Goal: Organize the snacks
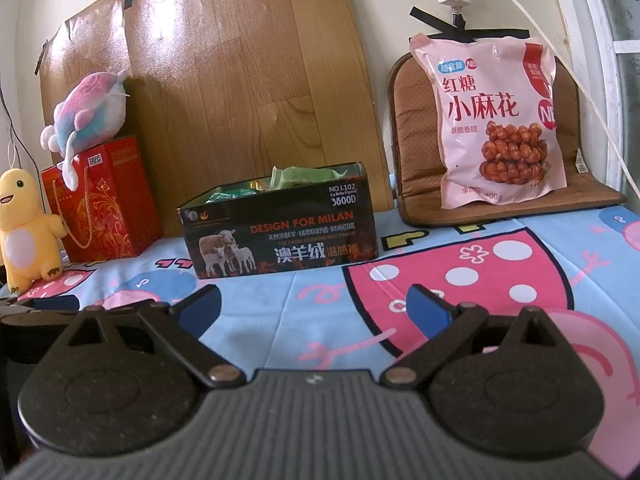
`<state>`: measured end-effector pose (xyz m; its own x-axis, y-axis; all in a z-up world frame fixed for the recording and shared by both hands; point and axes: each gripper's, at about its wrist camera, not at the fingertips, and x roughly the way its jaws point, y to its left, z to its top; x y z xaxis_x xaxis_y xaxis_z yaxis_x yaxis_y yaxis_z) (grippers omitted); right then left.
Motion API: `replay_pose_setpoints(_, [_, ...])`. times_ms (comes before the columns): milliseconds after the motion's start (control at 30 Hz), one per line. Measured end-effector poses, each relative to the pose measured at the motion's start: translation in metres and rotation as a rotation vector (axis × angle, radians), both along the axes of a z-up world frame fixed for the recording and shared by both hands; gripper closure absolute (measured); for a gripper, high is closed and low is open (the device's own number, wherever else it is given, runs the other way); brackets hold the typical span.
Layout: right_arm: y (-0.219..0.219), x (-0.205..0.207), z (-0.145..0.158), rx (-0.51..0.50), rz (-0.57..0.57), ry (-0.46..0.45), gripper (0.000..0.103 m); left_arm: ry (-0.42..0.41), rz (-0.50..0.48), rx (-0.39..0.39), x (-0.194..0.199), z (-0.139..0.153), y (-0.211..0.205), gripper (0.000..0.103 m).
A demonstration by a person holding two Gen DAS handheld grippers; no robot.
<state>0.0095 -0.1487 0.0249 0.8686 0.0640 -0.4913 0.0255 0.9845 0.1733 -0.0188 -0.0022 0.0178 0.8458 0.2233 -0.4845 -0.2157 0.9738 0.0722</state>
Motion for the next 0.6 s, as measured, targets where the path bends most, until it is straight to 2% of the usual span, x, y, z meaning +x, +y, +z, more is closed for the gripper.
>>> replay_pose_setpoints(300, [-0.0015,0.0007,-0.0004,0.012,0.001,0.002,0.003,0.028,0.009,-0.030,0.0034,-0.0001,0.0061,0.000])
replay_pose_setpoints(600, [-0.0022,0.0005,-0.0007,0.016,0.001,0.003,0.003,0.031,0.014,-0.020,0.0036,-0.0003,0.0058,0.000])
